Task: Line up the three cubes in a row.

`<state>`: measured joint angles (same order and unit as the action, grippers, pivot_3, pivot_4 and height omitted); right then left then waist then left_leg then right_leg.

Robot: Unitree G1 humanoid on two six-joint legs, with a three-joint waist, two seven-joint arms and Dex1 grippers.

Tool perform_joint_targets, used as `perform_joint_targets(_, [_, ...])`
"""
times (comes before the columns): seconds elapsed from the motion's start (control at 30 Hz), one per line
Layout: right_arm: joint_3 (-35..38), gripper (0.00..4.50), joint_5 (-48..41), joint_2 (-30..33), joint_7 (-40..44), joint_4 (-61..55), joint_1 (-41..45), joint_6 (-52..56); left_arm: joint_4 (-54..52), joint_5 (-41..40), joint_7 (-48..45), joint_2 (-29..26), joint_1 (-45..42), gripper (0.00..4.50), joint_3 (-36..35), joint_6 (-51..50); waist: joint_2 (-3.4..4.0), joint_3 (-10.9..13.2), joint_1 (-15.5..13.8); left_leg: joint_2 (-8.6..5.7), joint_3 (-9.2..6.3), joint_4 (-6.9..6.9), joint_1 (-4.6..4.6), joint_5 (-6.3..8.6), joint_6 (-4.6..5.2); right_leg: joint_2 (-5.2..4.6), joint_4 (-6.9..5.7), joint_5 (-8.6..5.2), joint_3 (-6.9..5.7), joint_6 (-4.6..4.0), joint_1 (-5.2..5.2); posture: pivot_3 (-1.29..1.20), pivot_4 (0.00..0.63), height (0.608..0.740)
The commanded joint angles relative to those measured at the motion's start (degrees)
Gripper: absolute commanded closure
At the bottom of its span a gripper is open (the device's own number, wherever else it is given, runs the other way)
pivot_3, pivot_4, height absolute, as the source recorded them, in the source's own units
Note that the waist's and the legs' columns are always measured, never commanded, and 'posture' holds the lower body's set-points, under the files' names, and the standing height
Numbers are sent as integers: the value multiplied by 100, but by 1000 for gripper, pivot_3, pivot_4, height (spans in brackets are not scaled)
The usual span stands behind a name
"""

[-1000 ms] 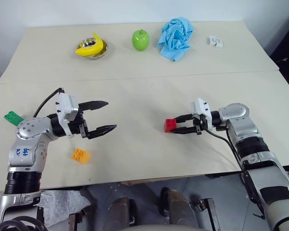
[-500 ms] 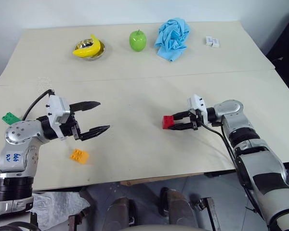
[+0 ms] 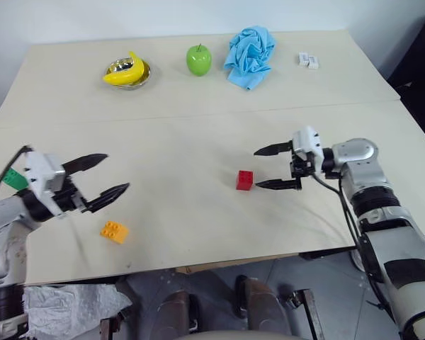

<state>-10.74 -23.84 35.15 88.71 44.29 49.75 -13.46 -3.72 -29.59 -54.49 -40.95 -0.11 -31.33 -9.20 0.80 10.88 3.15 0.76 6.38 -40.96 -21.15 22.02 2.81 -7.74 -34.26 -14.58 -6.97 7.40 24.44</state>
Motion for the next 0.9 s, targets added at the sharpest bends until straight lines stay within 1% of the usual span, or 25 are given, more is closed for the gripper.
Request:
perform_joint_targets(0.03, [361,30,-954,212,379,-1518,-492,750,-65,-230,524,361,811,0,-1168,186,0,0,3,1,-1,3,-2,1,0,-2,0,0,1,0,1,0,150,740])
perform_joint_targets(0.07, [342,30,-1093,271,379,-1902,-651,1074,-73,-230,652,489,1040,0,-1386,234,0,0,-2,4,0,1,0,4,-2,0,0,0,2,-1,1,0,150,740])
perform_joint_targets(0.17, [444,30,-1269,144,126,-2667,-988,1557,-108,-319,986,829,1475,0,-1809,283,-3,-1,-48,4,0,-4,0,9,-4,-5,-5,1,-2,-4,1,0,150,740])
perform_joint_targets(0.23, [483,30,-1374,-65,-182,-3220,-1273,1713,24,-358,1246,1162,1762,0,-2109,422,-7,-4,-130,4,1,-10,4,10,-5,-12,-11,11,-3,-19,1,0,150,740])
perform_joint_targets(0.3, [368,30,-1300,-397,-533,-3880,-1712,1700,319,-430,1665,1660,2081,0,-2532,649,-14,-10,-157,4,2,-13,8,13,-6,-40,-15,18,-5,-30,1,0,150,740])
perform_joint_targets(0.37, [290,30,-1158,-585,-761,-4329,-2004,1740,689,-511,1848,1884,2209,0,-2797,876,-20,-14,-167,3,2,-6,10,20,-7,-61,-12,22,-12,-38,3,0,150,740])
perform_joint_targets(0.5, [374,30,-1055,-748,-1128,-4703,-2171,1860,892,-521,2018,2042,2292,0,-2841,1202,-44,-24,-268,-17,1,-18,-2,23,6,-62,-16,24,-31,-39,7,0,150,740])
perform_joint_targets(0.53, [419,30,-1066,-783,-1271,-4792,-2179,1921,888,-559,2095,2112,2292,0,-2851,1263,-56,-34,-289,-18,0,-19,1,25,4,-72,-15,30,-30,-45,5,0,150,740])
perform_joint_targets(0.57, [462,30,-1086,-797,-1378,-4871,-2180,1975,880,-600,2185,2157,2270,0,-2855,1304,-66,-43,-294,-16,-1,-19,3,38,-19,-80,-13,35,-29,-52,5,0,150,740])
perform_joint_targets(0.67, [517,30,-1140,-740,-1449,-5014,-2188,2139,838,-592,2347,2076,2082,0,-2691,1376,-82,-55,-307,-12,-3,-16,4,43,-24,-80,-10,38,-30,-58,5,0,150,740])
perform_joint_targets(0.73, [519,30,-1135,-703,-1414,-5031,-2168,2233,953,-519,2361,1759,1756,0,-2479,1296,-90,-59,-313,-11,-6,-15,2,42,-22,-78,-9,39,-39,-58,5,0,150,740])
perform_joint_targets(0.8, [508,30,-1100,-681,-1362,-5021,-2139,2278,1194,-213,2457,1337,1418,0,-2172,1187,-96,-63,-315,-9,-10,-16,0,38,-17,-74,-11,38,-46,-59,4,0,150,740])
perform_joint_targets(0.83, [500,30,-1092,-668,-1332,-5027,-2126,2306,1197,-71,2708,1132,1099,0,-1949,971,-96,-63,-313,-8,-10,-17,0,30,-3,-68,-13,37,-50,-61,4,0,150,740])
perform_joint_targets(0.9, [496,30,-1088,-657,-1301,-5040,-2115,2344,1179,46,3018,929,747,0,-1708,723,-94,-64,-301,-14,-9,-16,1,23,9,-51,-18,37,-55,-61,3,0,150,740])
